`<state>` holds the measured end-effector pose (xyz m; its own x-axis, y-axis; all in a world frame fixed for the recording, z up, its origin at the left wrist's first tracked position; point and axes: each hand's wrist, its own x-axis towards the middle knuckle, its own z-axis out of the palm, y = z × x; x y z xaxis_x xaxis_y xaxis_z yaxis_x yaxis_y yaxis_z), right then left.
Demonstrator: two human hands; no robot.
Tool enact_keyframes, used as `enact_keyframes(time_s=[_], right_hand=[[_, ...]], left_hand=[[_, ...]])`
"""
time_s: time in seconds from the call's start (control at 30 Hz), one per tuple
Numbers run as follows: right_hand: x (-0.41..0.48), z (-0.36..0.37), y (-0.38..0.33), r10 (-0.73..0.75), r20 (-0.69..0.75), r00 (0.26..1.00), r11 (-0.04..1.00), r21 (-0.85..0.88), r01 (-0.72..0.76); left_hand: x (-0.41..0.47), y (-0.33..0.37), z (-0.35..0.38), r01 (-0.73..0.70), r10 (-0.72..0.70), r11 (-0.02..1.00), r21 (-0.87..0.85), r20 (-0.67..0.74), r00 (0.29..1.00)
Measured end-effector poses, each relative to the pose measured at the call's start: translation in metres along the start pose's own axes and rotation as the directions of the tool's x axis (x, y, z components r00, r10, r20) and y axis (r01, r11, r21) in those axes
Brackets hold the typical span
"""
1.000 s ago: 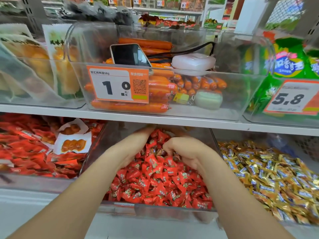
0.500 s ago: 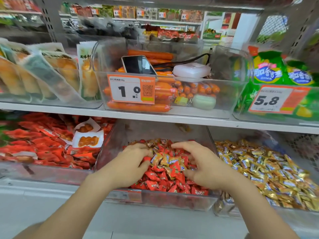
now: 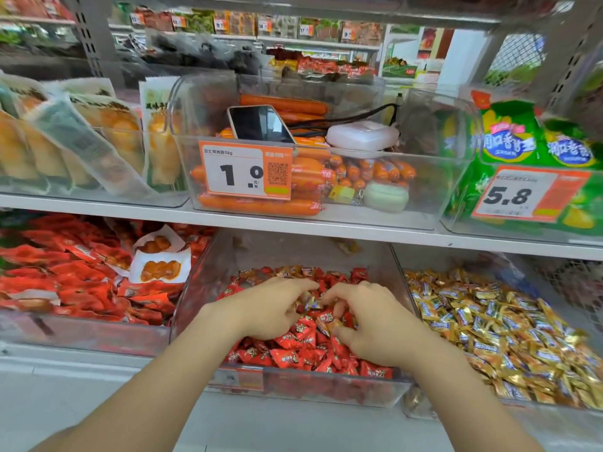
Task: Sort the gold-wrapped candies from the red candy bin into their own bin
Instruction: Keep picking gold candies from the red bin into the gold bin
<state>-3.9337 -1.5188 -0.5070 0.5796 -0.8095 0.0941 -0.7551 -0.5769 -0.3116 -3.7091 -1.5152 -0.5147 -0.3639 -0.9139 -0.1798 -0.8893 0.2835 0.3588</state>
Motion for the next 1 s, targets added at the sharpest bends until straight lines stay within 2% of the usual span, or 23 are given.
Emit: enact_keyframes(time_s=[0.07,0.13,0.23,0.33,0.4,0.47,0.6,0.7,0.8,0.9,1.0], right_hand=[[0.002,0.001,0.0,0.016,-0.004,1.0,0.999,-0.048,-0.016],[0.001,-0.001,0.0,0.025,-0.005,1.0,0.999,-0.021,-0.025],[-0.004,-0.013,0.0,0.068,-0.047,0.997,0.986,0.156,-0.06],[-0.009,-0.027,0.0,0.195,-0.175,0.965,0.927,0.354,-0.123],[-0.011,-0.032,0.002,0.233,-0.249,0.94,0.916,0.382,-0.126],[-0.012,-0.033,0.005,0.212,-0.26,0.942,0.933,0.339,-0.116],[-0.015,-0.031,0.009,0.134,-0.136,0.982,0.959,0.268,-0.094],[-0.015,-0.03,0.01,0.092,-0.112,0.989,0.98,0.187,-0.07],[-0.012,-0.03,0.017,0.049,-0.094,0.994,0.999,0.003,-0.049],[-0.009,-0.033,0.02,0.051,0.067,0.996,0.967,-0.254,-0.032],[-0.005,-0.029,0.015,0.097,0.167,0.981,0.916,-0.4,-0.022]], left_hand=[[0.007,0.0,-0.002,-0.031,0.03,0.999,0.019,0.053,0.998],[0.013,-0.002,-0.002,-0.023,0.022,1.0,0.019,0.035,0.999],[0.015,-0.005,-0.001,-0.021,0.021,1.0,0.011,-0.045,0.999],[0.01,-0.007,0.002,-0.028,0.018,0.997,-0.073,-0.129,0.991],[0.004,-0.009,0.002,0.005,-0.024,0.993,-0.12,-0.159,0.987],[-0.002,-0.011,0.001,0.008,-0.035,0.986,-0.165,-0.159,0.987],[-0.012,-0.007,-0.001,0.047,-0.068,0.988,-0.149,-0.141,0.988],[-0.014,-0.007,-0.003,0.053,-0.081,0.98,-0.194,-0.14,0.987],[-0.016,-0.006,-0.003,0.013,-0.036,0.976,-0.216,-0.1,0.994],[-0.016,-0.003,-0.003,-0.034,0.038,0.982,-0.188,0.02,0.999],[-0.014,-0.002,-0.006,-0.029,0.037,0.995,-0.095,0.076,0.996]])
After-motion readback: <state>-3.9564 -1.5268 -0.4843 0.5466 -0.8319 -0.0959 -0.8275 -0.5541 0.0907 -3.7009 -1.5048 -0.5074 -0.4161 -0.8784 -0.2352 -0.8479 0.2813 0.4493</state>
